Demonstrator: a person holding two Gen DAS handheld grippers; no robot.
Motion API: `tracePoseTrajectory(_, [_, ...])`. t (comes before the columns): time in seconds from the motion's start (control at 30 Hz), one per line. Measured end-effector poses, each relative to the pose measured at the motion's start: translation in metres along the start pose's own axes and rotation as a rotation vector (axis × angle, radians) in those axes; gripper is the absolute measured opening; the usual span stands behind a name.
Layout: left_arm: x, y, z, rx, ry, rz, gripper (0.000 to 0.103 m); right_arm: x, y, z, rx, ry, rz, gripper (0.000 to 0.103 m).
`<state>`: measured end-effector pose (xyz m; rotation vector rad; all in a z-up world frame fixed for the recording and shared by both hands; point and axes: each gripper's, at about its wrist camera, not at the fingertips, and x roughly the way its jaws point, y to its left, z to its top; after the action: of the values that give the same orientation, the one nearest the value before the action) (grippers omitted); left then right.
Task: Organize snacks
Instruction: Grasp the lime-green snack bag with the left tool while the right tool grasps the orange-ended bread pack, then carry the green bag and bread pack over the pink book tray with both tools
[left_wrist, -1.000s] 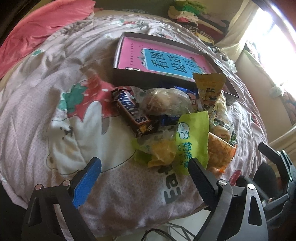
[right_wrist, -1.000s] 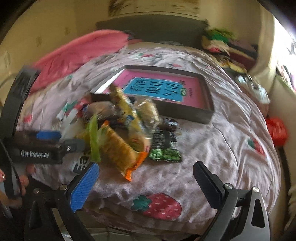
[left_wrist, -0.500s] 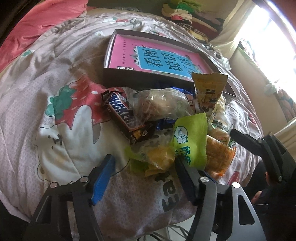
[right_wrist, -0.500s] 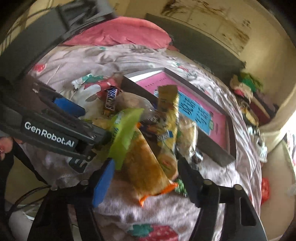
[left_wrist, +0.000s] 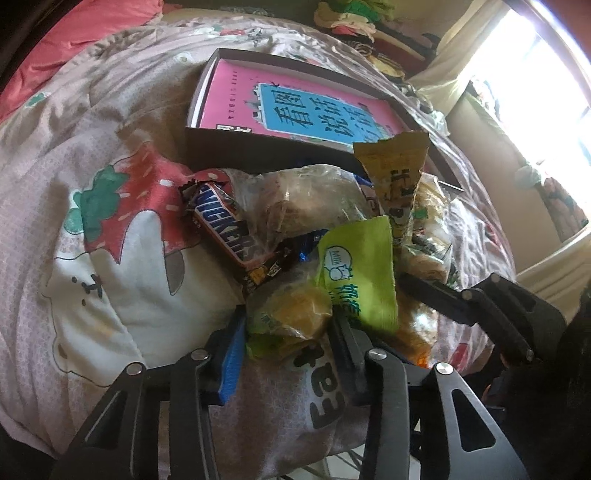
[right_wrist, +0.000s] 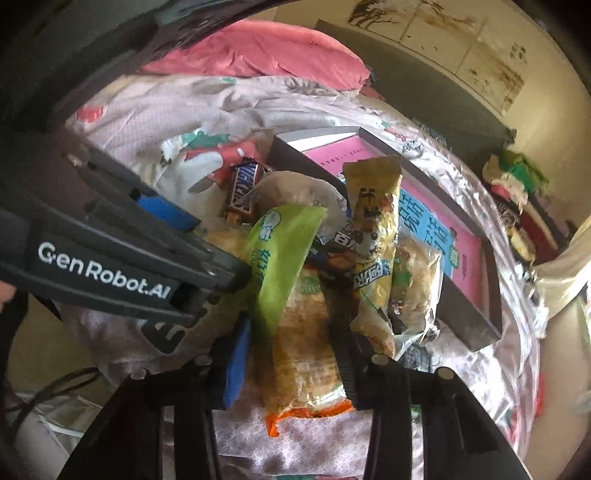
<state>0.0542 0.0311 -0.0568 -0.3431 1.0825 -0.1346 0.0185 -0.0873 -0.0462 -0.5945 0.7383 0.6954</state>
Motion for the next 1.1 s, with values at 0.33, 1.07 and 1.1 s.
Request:
tracePoseTrajectory(0.33, [-0.027,0.006,-0.004,-0.048,-0.036,-0.096,0.041,-0.032,-0.027,-0.005,0.206,-0.079,0.179,0.035])
tracePoseTrajectory(1.07, [-0.039,0.005,0.01,-0.066,-0.069,-0.083,0.039,-0.018,-0.022,-0.01,0.156,-0.05,0.139,0.035])
tracePoseTrajectory(1.1, [-0.045,0.005,0.011,-0.063,-0.081,-0.086,0.039,-0.021,-0.025,-0.01,0.17,-0.063,0.143,0.035])
